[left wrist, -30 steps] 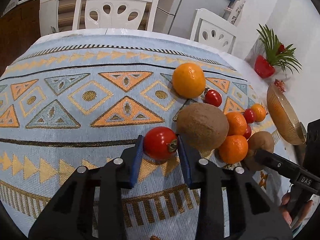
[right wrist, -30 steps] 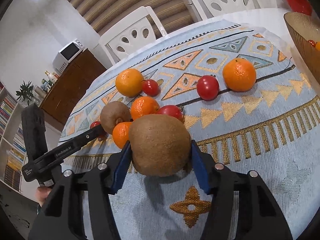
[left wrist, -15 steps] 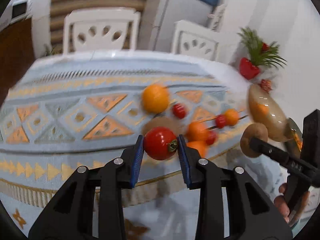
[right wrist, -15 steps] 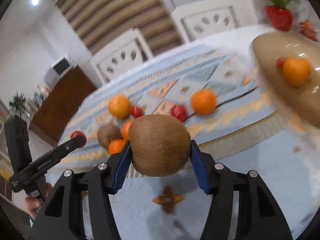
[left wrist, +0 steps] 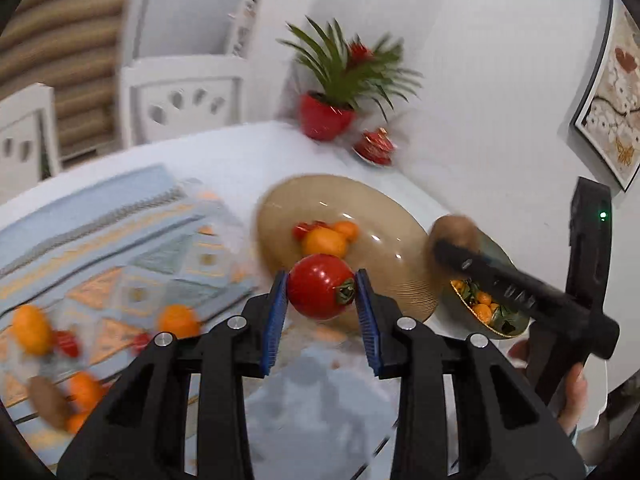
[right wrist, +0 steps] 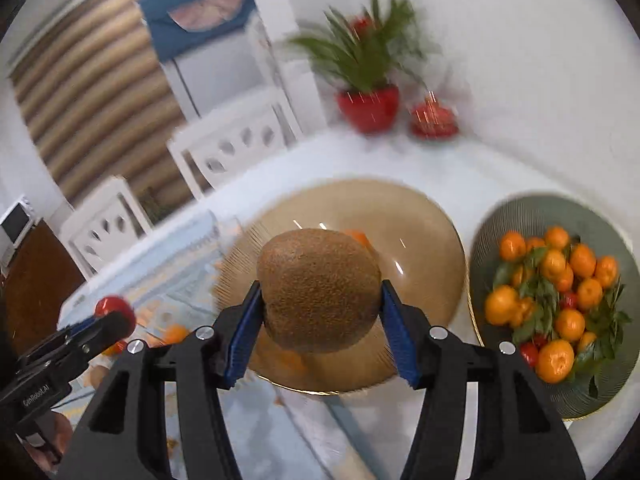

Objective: Organize fruits
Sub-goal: 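Carry kiwi and tomato to the amber bowl and open both tools inside, then move both open tools back over the fruit rows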

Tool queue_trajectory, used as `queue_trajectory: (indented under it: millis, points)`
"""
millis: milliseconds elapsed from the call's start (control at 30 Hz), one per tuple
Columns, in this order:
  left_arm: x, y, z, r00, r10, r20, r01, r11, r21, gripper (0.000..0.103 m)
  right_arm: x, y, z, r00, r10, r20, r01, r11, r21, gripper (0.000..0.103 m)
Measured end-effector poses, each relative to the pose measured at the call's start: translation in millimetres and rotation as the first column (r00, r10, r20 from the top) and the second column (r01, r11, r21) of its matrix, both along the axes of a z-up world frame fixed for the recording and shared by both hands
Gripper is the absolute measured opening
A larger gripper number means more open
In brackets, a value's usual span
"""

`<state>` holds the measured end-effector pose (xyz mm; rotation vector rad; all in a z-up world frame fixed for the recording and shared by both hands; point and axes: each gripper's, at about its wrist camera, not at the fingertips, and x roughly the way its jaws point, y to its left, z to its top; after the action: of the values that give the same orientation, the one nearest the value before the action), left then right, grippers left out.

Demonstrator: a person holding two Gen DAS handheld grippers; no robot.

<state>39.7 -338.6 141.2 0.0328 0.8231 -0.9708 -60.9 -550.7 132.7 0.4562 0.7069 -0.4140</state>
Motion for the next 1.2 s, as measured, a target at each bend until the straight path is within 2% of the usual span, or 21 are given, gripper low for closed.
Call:
queue_trajectory:
  millis: [67,167,433,833,867,900,967,1067,1133,1200]
  points:
    - [0,-20,-13,1.0,-0.009,-0.026,0.01,1.0,0.015,0.033,7,-11,-18,0.998,0.011,-0.058,-0.009,0.999,0.038,0.056]
    - [6,-40,-37,0.996,-0.019,-0.085,0.022,0.999,0.031,0.033,14,-12,-37,0.995,0.033,-0.092,-0.025,0.996,0.085,0.056]
    - [5,-58,-63,0.992,-0.024,-0.122,0.032,0.997,0.07,0.033,15,-16,-55,0.988,0.029,-0.15,-0.015,0.995,0.095,0.056]
    - [0,-61,-63,0.992,-0.026,-0.121,0.036,0.996,0.084,0.033,17,-16,-61,0.984,0.034,-0.178,-0.016,0.995,0.097,0.057]
    - [0,-60,-64,0.992,-0.027,-0.123,0.038,0.996,0.082,0.035,17,-16,-61,0.983,0.035,-0.182,-0.017,0.995,0.098,0.057]
    - [0,-60,-63,0.992,-0.026,-0.121,0.035,0.996,0.076,0.041,16,-16,-61,0.982,0.032,-0.185,-0.013,0.995,0.101,0.059]
    - [-1,-57,-61,0.993,-0.025,-0.118,0.033,0.997,0.071,0.045,12,-15,-55,0.986,0.022,-0.166,-0.008,0.997,0.082,0.059]
    - [-4,-47,-52,0.994,-0.025,-0.107,0.031,0.998,0.057,0.045,3,-9,-33,0.992,-0.002,-0.129,0.002,1.0,-0.001,0.059]
    - [-6,-33,-42,0.995,-0.019,-0.098,0.023,0.999,0.035,0.046,-3,-5,-21,0.995,0.004,-0.102,-0.006,1.0,-0.018,0.059]
    - [-11,-16,-32,0.997,-0.006,-0.072,0.007,1.0,0.022,0.052,-8,2,-13,0.997,0.017,-0.08,-0.02,0.999,-0.028,0.059]
